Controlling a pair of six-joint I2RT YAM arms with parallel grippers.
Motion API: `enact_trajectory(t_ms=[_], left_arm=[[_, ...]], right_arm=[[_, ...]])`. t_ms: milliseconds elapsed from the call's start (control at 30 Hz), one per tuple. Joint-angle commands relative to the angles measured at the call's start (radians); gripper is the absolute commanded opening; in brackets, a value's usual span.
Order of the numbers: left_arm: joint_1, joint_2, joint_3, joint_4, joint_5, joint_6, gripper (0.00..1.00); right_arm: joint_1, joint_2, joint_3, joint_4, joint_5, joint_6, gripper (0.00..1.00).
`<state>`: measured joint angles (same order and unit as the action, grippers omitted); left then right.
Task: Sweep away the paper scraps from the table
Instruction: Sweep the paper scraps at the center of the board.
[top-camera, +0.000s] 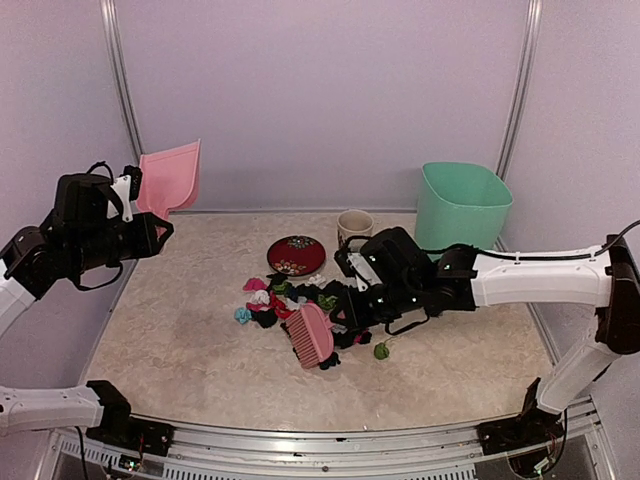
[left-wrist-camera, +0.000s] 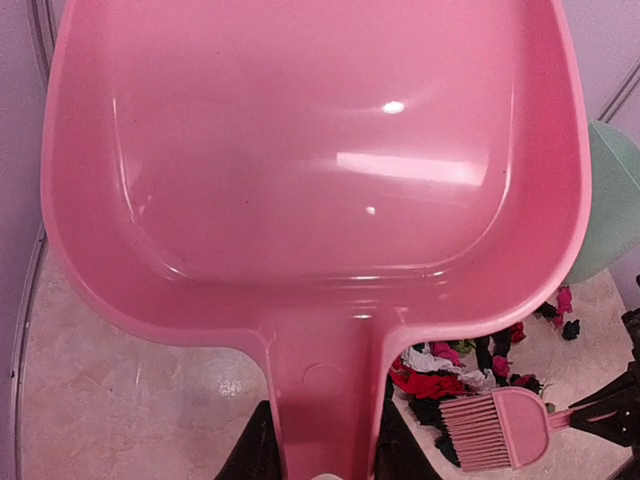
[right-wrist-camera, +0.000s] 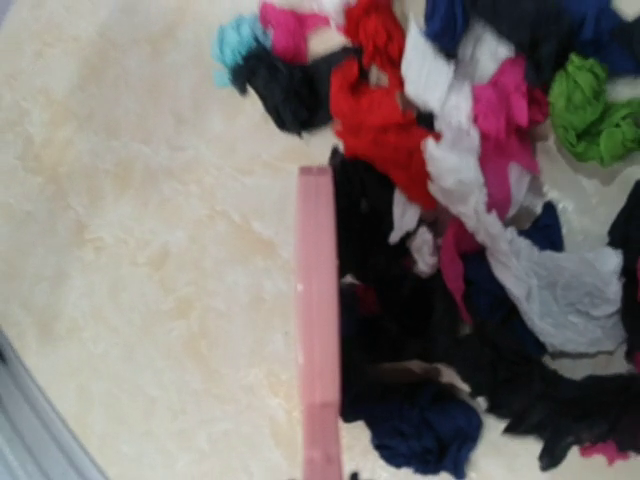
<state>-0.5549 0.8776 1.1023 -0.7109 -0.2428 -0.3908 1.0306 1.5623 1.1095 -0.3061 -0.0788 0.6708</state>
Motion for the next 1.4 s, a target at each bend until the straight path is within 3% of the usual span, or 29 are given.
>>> enact_trajectory(t_ms=[0, 267, 667, 1100, 1367], left_arm=[[0.009, 0.009, -0.025, 0.064, -0.004, -0.015, 0.0], [0.008, 0.033, -0.021, 0.073, -0.028, -0.01, 0.0], [0.008, 0.008, -0.009, 0.032, -0.055, -0.002, 0.0], [0.009, -0.014, 0.002, -0.018, -0.041, 0.018, 0.0], [0.009, -0.03, -0.018, -0.022, -0.021, 0.018, 0.0]], right_arm=[[-0.004, -0.105, 0.041, -0.038, 0.023, -0.058, 0.0], [-0.02, -0.069, 0.219, 0.044, 0.089, -0.052, 0.0], [-0.04, 0.281, 0.41, 0.347, 0.121, 0.15, 0.0], [-0.054, 0.627, 0.571, 0.397, 0.129, 0.434, 0.0], [-0.075, 0.661, 0.548, 0.358, 0.141, 0.5, 0.0]])
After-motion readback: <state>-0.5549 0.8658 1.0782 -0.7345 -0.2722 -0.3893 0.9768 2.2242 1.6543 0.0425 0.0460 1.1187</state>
